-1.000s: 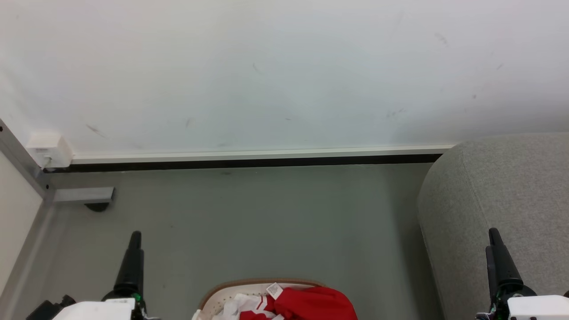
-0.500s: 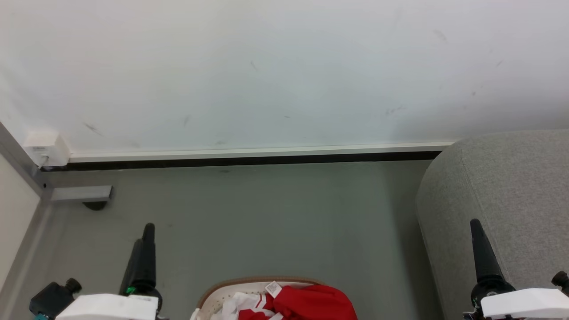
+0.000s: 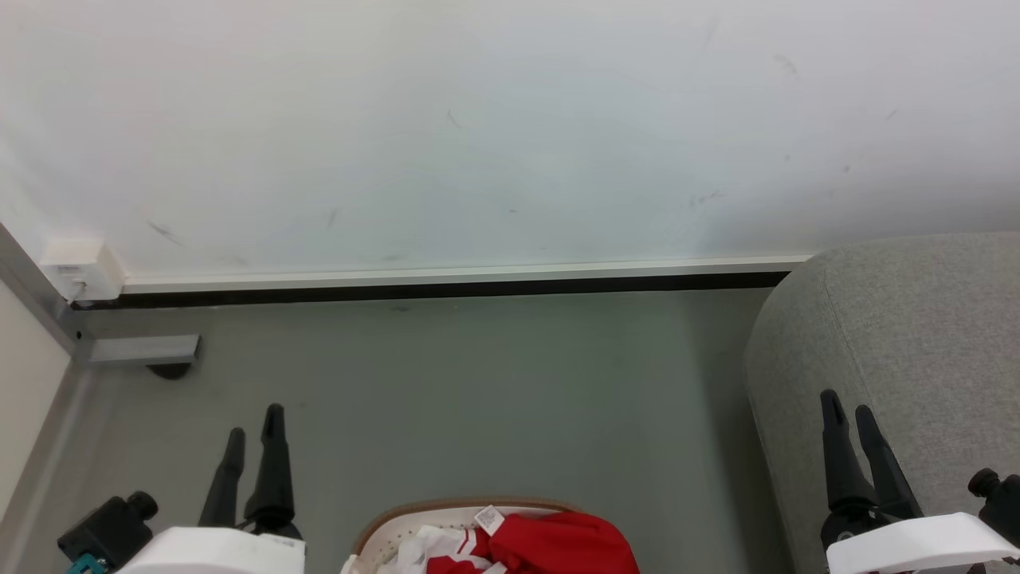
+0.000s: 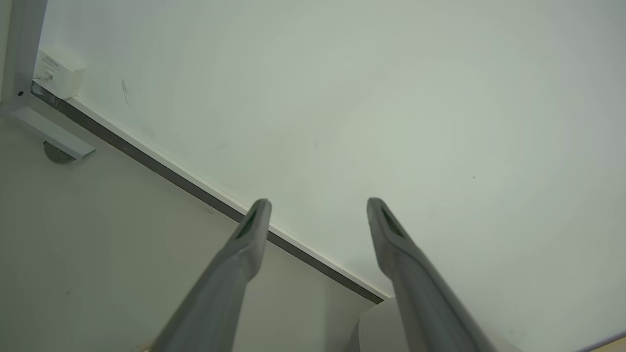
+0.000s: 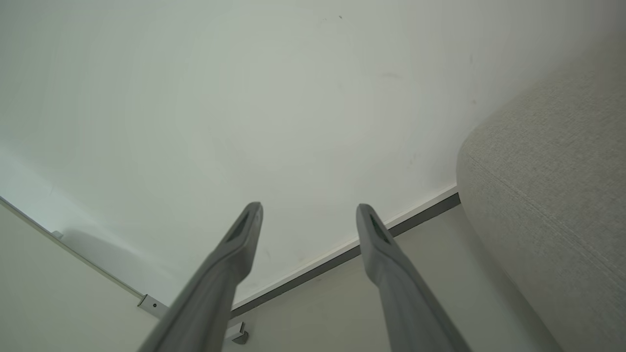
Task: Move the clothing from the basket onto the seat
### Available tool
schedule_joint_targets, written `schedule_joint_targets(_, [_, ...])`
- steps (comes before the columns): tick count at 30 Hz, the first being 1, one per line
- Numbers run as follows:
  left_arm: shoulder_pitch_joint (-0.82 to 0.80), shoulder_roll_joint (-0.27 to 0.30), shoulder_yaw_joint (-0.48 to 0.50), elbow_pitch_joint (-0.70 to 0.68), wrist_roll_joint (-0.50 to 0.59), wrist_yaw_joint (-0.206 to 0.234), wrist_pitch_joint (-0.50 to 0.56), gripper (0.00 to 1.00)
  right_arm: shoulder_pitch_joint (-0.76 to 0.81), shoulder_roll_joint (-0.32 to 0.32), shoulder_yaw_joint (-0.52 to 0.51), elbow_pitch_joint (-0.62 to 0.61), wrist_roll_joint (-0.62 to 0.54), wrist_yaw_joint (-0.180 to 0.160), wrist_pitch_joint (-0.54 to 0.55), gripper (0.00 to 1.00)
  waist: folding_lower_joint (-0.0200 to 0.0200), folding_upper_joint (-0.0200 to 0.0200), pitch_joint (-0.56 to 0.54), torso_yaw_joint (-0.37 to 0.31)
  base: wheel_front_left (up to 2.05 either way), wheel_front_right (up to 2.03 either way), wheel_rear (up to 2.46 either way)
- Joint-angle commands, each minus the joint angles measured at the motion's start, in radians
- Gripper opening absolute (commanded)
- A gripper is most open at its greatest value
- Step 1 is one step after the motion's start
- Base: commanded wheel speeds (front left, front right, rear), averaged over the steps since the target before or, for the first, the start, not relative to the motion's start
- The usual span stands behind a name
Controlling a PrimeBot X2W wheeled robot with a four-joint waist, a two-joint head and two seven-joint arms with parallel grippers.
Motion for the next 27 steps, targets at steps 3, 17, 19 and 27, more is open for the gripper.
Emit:
schedule_joint_targets(3, [0.002, 0.009, -0.003, -0.014, 0.064, 0.012, -0.015, 1.0, -0.016, 0.0, 0.011, -0.01, -0.063, -0.001, -0.013, 1.0, 0.0, 0.0, -0.001, 0.0, 0.0, 0.0, 0.0])
schedule_joint_targets(17, [0.019, 0.011, -0.023, -0.008, 0.224, 0.02, -0.053, 1.0, -0.021, 0.006, 0.045, 0.04, -0.249, -0.001, -0.052, 1.0, 0.0, 0.0, -0.003, -0.003, 0.0, 0.0, 0.0])
schedule_joint_targets(19, [0.02, 0.011, -0.024, -0.009, 0.247, 0.023, -0.059, 1.0, -0.023, 0.007, 0.046, 0.047, -0.274, -0.001, -0.057, 1.0, 0.0, 0.0, -0.003, -0.005, 0.0, 0.0, 0.0])
schedule_joint_targets(27, [0.025, 0.011, -0.029, -0.016, 0.335, 0.031, -0.079, 1.0, -0.029, 0.009, 0.058, 0.054, -0.361, -0.001, -0.077, 1.0, 0.0, 0.0, -0.002, -0.011, 0.0, 0.0, 0.0])
